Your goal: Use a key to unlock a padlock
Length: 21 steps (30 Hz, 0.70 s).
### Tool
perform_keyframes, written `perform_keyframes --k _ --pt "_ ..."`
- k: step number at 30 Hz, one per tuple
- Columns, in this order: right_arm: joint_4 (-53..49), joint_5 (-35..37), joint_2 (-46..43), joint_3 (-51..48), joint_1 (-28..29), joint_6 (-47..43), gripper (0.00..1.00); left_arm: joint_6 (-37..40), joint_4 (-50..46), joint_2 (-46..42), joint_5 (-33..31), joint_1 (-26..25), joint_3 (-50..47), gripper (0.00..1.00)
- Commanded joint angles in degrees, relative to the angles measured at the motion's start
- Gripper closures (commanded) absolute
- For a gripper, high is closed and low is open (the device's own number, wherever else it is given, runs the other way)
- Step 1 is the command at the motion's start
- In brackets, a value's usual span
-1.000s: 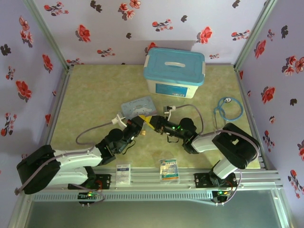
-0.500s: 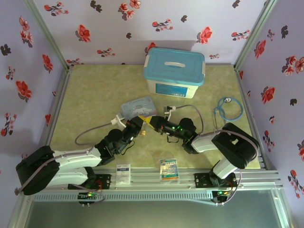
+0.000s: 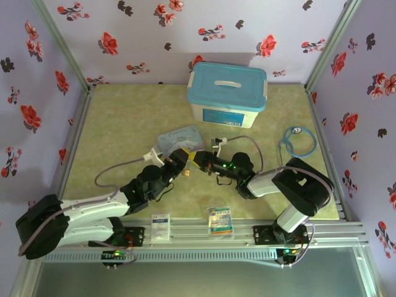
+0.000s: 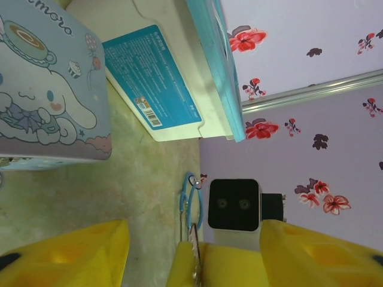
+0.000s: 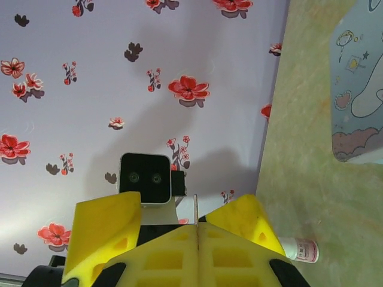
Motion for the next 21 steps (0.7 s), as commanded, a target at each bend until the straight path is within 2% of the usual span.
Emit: perform_keyframes --k 1,4,8,14,21 --pt "0.3 -1.73 -0.73 -0.12 -0.8 0.17 1.0 2.79 -5.13 -5.02 -1.96 0.4 -0.21 0.41" --pt "0.81 -1.88 -0.81 -1.4 -0.64 -0.1 1.0 3.45 -6.66 -5.97 -1.36 1.03 -0.17 0.42" --pt "1.29 -1.62 -1.34 -2.03 -0.15 -0.21 1.0 1.89 -4.55 -2.78 3.49 2.13 0.21 0.45" --pt "1.0 -2.65 -1.37 -1.74 0.66 -0.45 1.0 1.09 -1.15 0.45 6.01 2.49 0.62 0.61" --pt "1.19 -2.77 -1.21 -2.05 0.68 -0.5 1.0 1.91 -3.62 -0.06 6.82 2.67 1.81 0.82"
